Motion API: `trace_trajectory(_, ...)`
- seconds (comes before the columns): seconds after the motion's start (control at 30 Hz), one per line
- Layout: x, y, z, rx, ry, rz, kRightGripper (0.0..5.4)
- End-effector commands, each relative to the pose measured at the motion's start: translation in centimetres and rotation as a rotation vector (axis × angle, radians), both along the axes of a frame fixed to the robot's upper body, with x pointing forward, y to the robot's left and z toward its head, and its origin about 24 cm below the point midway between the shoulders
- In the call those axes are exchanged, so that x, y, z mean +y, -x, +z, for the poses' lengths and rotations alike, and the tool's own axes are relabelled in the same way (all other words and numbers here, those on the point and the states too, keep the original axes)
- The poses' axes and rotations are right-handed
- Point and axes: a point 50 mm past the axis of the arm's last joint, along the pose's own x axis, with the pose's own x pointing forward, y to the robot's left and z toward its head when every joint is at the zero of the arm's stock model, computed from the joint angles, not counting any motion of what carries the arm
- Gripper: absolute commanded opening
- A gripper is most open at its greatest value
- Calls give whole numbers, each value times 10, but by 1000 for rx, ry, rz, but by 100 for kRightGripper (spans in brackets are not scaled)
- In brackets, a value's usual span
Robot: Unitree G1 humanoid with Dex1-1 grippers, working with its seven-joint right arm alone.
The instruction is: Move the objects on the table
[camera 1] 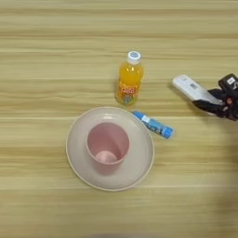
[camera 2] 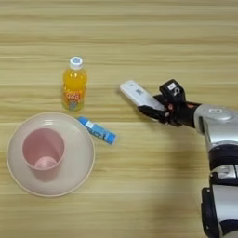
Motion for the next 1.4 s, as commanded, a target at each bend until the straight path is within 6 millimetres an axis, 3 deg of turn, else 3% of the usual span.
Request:
trace_trajectory(0.03, -18, -11, 45, -154, 69, -35, 291)
trace_trajectory(0.5, -33, -6, 42, -134, 99, -81, 291)
trace_trajectory(0.97, -38, -1, 24, -80, 137, -111, 291)
trace_trajectory(1.03, -38, -1, 24, -79, 142, -112, 337)
trace_trajectory(1.4, -34, -5, 27, -91, 145, -93, 444)
